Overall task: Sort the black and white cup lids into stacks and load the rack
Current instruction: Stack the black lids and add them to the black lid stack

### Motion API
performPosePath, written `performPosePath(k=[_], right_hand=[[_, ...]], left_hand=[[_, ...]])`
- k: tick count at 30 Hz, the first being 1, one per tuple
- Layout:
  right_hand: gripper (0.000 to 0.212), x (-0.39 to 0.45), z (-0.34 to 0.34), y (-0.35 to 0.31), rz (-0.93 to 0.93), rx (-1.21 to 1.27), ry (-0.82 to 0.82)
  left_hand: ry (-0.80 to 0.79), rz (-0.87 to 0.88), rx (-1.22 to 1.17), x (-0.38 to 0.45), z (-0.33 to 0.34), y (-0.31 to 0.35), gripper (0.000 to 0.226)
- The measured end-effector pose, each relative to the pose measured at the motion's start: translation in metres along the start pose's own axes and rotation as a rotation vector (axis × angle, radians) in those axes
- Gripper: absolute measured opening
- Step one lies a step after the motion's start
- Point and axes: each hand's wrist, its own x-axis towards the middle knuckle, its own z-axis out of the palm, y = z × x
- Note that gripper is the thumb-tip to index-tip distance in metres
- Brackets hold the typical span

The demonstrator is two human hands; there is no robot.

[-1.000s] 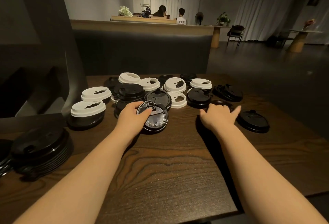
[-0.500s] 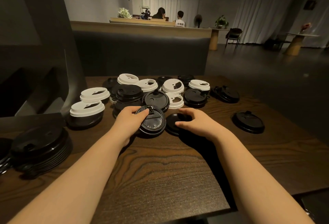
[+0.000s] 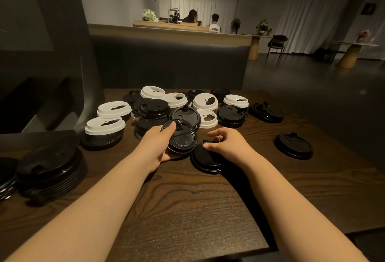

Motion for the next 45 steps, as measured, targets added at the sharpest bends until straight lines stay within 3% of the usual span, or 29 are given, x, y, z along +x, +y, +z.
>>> performPosePath(k=[3, 8, 11, 15, 21, 25, 28, 32, 37, 39, 42, 45], right_hand=[[0.049, 0.002, 0.0, 0.003, 0.023, 0.055, 0.024], [0.054, 0.002, 0.0, 0.004, -0.014, 0.008, 0.016], [0.069, -0.003, -0.007, -0.002, -0.098, -0.045, -0.158], [0.064, -0.008, -0.015, -0.005, -0.114, -0.146, -0.474], [0.069, 0.002, 0.005, 0.006, -0.035, -0.302, -0.206], [0.059, 0.002, 0.004, 0.003, -0.068, -0.133, -0.102], [0.08, 0.001, 0.001, 0.005, -0.113, -0.228, -0.116], [0.105, -0.002, 0.01, 0.002, -0.183, -0.231, -0.189], [0.095, -0.006, 0.001, -0.004, -0.18, -0.137, -0.014], [0.09, -0.009, 0.003, -0.009, -0.167, 0.007, 0.048], [0.076, -0.012, 0.013, -0.014, -0.15, 0.193, 0.051], [0.062, -0.013, 0.019, -0.017, -0.122, 0.37, 0.049]], left_hand=[[0.091, 0.067, 0.068, 0.006, -0.003, -0.003, 0.027], [0.161, 0.083, -0.052, 0.008, -0.007, 0.0, 0.03], [0.184, 0.078, -0.065, 0.009, -0.008, 0.001, 0.035], [0.201, 0.06, -0.086, 0.012, -0.012, 0.002, 0.037], [0.1, 0.013, -0.136, 0.008, -0.007, -0.001, 0.044], [0.09, -0.023, -0.172, 0.008, -0.008, -0.002, 0.059], [0.086, -0.021, -0.192, 0.007, -0.009, -0.002, 0.058], [0.061, 0.049, -0.169, 0.004, -0.008, 0.0, 0.04], [0.004, 0.075, -0.314, -0.007, -0.008, 0.007, 0.046], [-0.034, 0.078, -0.356, -0.011, -0.005, 0.006, 0.037], [-0.146, 0.094, -0.316, -0.018, 0.003, 0.002, 0.016], [-0.247, 0.117, -0.253, -0.022, 0.012, -0.004, 0.025]])
